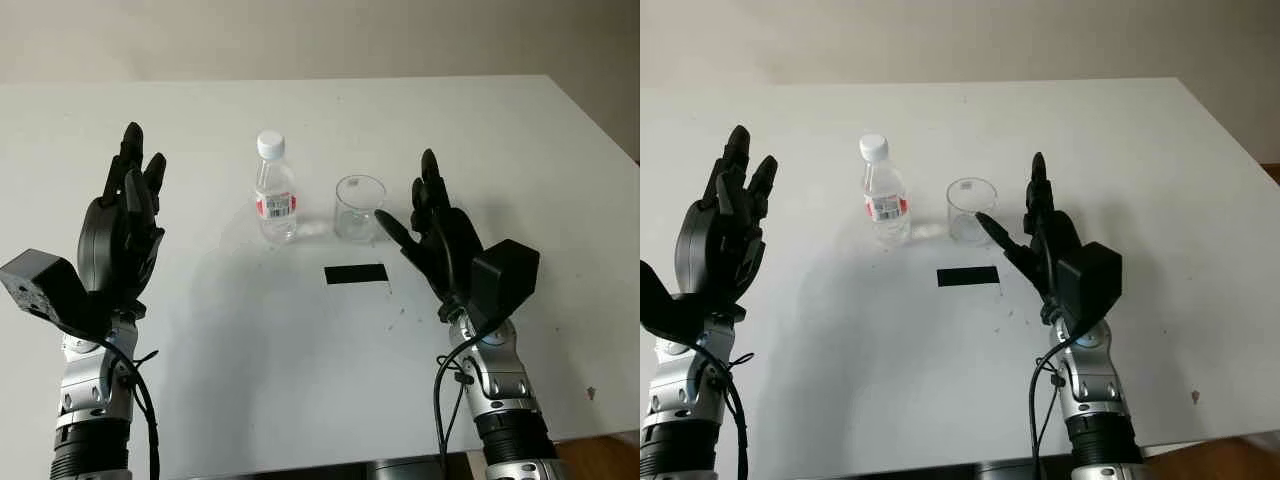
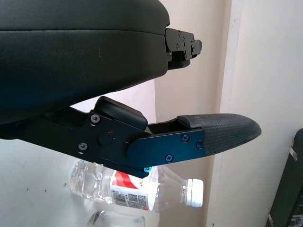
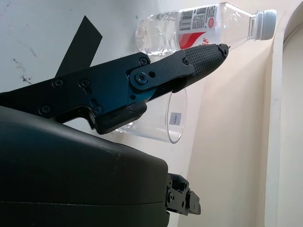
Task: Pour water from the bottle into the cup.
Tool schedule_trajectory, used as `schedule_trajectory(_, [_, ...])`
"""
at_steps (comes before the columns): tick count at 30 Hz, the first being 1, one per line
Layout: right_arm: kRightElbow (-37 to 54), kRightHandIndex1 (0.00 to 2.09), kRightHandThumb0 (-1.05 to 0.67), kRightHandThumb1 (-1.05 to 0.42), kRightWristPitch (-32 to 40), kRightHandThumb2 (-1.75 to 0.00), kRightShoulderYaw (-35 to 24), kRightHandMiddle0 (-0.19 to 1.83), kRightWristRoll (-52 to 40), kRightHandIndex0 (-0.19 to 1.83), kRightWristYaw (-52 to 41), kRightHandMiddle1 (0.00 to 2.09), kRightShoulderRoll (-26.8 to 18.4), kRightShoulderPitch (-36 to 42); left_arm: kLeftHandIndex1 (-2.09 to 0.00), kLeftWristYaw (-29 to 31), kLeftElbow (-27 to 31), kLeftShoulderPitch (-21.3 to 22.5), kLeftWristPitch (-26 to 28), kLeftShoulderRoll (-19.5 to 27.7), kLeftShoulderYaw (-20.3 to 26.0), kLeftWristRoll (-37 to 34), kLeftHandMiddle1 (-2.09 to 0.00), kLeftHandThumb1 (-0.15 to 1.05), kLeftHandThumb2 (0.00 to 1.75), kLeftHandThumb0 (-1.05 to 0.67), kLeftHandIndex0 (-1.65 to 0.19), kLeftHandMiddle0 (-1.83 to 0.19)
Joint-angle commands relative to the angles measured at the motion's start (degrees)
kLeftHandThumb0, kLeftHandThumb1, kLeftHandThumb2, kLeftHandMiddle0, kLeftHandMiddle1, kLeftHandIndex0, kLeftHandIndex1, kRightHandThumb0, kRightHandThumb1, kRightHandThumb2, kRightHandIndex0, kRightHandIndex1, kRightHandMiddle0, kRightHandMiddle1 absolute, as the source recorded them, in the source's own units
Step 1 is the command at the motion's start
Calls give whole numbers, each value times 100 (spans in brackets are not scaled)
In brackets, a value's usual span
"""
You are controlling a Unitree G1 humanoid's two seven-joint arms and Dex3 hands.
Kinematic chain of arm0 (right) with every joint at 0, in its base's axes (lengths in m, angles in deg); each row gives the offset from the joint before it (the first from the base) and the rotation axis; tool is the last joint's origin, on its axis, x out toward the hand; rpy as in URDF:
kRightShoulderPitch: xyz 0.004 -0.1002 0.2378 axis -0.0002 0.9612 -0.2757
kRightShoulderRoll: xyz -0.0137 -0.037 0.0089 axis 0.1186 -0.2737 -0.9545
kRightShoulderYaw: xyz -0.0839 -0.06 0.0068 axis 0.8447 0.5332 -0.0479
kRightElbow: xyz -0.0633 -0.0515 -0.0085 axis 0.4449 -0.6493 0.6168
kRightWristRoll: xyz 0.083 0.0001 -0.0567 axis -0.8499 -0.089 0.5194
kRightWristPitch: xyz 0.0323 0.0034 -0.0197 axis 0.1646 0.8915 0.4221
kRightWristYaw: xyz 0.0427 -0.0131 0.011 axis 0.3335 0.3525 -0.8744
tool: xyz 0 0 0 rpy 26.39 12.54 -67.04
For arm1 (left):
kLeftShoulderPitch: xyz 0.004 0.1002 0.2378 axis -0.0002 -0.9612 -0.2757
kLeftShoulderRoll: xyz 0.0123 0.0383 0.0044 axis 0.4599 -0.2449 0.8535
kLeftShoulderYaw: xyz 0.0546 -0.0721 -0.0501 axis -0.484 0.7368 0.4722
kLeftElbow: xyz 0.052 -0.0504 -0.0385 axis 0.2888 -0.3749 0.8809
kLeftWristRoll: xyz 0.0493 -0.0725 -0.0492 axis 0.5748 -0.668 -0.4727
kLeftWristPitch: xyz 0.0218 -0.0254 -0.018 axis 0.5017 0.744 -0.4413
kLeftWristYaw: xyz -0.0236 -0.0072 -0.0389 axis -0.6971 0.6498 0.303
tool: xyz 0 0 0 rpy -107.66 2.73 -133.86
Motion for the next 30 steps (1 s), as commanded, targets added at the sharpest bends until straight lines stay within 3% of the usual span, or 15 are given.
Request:
schedule_trajectory(1, [0, 0, -81, -100, -63, -5, 13, -19, 29, -19, 5, 0, -48, -43, 0, 2, 19, 15, -24, -31, 8, -20, -42, 105, 58, -86, -1, 19])
schedule_trajectory(17, [333, 0, -80, -101, -330, -6, 11, -19, -88, -19, -221, 0, -142, -59, 0, -2, -1, -16, -41, -54, -2, 1, -45, 105, 59, -85, -3, 19])
schedule_trajectory(30, [1009, 0, -78, -97, -536, -4, 14, -19, -117, -19, -405, 0, -364, -1032, 0, -64, 71, -43, -14, -116, -45, 32, -45, 105, 59, -85, -2, 19])
